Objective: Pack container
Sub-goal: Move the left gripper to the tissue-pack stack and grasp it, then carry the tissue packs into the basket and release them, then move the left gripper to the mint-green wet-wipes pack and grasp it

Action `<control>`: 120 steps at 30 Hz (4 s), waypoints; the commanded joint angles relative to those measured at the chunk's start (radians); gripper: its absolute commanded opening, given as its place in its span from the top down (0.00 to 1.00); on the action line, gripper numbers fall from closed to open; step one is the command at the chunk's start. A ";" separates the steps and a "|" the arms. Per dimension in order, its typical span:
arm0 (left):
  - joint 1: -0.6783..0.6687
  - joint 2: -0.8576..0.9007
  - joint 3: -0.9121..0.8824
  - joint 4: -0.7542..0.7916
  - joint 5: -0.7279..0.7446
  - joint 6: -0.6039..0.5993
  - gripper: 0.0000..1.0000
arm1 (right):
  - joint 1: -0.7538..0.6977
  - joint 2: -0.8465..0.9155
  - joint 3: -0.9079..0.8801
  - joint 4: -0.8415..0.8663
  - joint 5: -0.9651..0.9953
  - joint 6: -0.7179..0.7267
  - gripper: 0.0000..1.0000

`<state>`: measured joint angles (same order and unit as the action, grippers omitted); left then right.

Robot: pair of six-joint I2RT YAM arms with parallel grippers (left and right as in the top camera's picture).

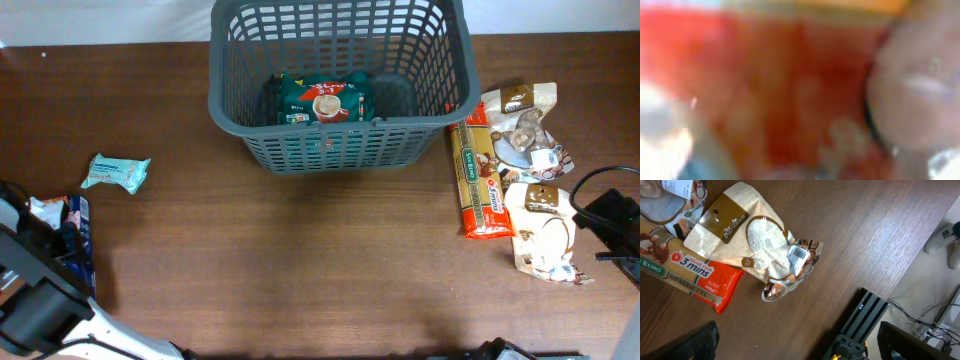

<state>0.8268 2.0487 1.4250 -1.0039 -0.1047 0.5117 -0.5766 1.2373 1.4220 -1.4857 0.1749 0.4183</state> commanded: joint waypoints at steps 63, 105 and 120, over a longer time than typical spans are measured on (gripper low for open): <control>-1.073 0.288 1.201 -0.263 0.422 0.264 0.00 | -0.006 -0.002 0.003 -0.120 0.016 -0.002 0.01; -0.599 0.227 0.783 -0.330 -0.233 -1.940 0.04 | -0.006 -0.002 0.003 -0.108 -0.006 -0.021 0.01; -0.470 0.227 0.554 -0.200 -0.233 -1.790 0.21 | -0.006 -0.002 0.003 -0.135 -0.006 -0.022 0.01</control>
<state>0.3283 2.2684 1.9911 -1.2221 -0.3157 -1.3815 -0.5766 1.2373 1.4220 -1.6176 0.1703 0.4026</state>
